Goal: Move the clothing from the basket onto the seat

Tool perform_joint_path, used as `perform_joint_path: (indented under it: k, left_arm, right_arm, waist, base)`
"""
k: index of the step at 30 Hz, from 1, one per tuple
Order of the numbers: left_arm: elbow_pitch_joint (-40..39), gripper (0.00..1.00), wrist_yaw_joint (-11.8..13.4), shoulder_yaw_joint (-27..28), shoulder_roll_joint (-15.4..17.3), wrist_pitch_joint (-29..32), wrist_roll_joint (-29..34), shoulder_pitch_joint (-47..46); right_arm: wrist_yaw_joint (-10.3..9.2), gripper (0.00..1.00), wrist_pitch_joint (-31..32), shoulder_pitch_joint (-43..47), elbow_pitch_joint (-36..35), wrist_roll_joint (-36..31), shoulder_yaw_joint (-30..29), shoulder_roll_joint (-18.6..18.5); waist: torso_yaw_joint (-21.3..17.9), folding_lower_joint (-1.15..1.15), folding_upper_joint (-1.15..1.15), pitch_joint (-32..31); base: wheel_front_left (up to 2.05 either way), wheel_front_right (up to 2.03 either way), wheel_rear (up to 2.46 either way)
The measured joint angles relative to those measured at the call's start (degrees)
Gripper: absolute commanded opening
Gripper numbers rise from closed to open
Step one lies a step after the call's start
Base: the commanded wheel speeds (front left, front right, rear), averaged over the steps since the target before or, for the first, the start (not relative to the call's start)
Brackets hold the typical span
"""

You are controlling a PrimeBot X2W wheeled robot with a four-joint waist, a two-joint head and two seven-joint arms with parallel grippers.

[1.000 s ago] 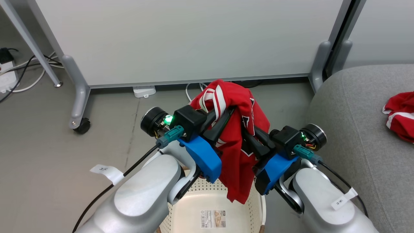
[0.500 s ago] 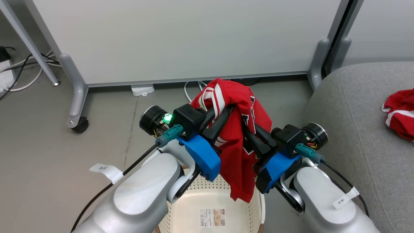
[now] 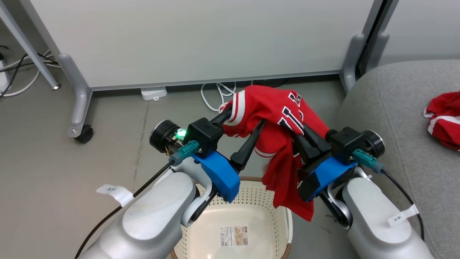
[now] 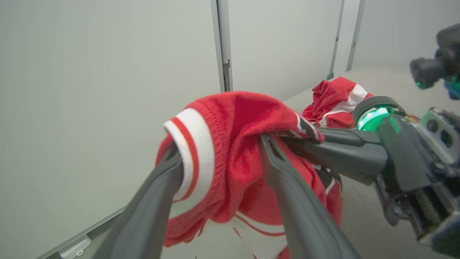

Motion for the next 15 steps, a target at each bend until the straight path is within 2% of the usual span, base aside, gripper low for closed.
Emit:
perform_joint_path:
  k: [7, 15]
  left_arm:
    - [-0.21, 1.0, 0.99, 0.07, 1.11, -0.55, 0.03, 0.53]
    - [-0.63, 1.0, 1.51, -0.26, 2.05, -1.01, 0.21, 0.82]
  right_arm:
    - [0.0, 0.0, 0.01, 1.18, -1.38, -0.38, -3.28, 0.03]
    - [0.0, 0.0, 0.01, 3.36, -3.98, -0.89, -6.47, 0.2]
  waist:
    - [-2.15, 0.0, 0.0, 0.96]
    - [-6.4, 0.0, 0.0, 2.21]
  base:
    - [0.0, 0.0, 0.0]
    - [0.0, 0.0, 0.0]
